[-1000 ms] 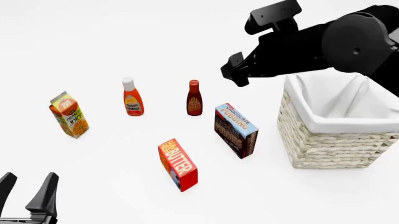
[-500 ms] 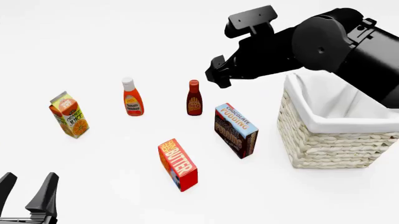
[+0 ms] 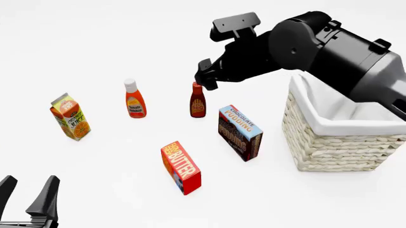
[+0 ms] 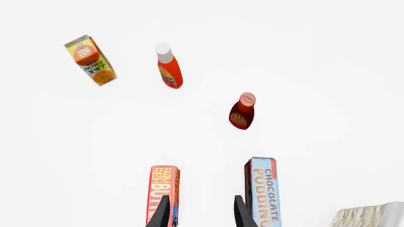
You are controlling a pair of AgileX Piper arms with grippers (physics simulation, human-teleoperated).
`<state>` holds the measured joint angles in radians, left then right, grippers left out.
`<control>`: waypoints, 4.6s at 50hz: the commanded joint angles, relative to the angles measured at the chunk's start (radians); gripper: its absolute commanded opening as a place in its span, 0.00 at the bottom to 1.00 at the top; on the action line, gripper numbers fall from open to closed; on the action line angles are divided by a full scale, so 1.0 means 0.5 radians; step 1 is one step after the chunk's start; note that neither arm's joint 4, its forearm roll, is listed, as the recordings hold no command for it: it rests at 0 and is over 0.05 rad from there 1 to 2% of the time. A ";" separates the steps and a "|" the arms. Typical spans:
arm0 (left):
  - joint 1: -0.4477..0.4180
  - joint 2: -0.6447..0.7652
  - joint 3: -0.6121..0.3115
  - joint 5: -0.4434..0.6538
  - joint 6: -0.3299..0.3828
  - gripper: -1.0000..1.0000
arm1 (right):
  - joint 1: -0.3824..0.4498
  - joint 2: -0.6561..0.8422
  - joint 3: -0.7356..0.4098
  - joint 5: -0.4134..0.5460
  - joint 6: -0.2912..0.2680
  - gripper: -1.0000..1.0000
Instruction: Pick the butter and place it in the basket.
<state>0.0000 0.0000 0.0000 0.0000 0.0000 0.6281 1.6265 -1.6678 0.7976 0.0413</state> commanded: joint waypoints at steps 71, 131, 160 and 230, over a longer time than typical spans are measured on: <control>0.000 0.000 0.000 0.000 0.000 1.00 | 0.231 0.458 -0.121 -0.072 0.328 1.00; 0.000 0.000 0.000 0.000 0.000 1.00 | 0.256 0.612 -0.011 -0.140 0.484 1.00; 0.000 0.000 0.000 0.000 0.000 1.00 | 0.286 0.661 0.082 -0.180 0.544 1.00; 0.000 0.000 0.000 0.000 0.000 1.00 | 0.336 0.856 -0.045 -0.041 0.435 1.00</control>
<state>0.0000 0.0000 0.0000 0.0000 0.0000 0.7891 2.0458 -1.6900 0.7715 0.2625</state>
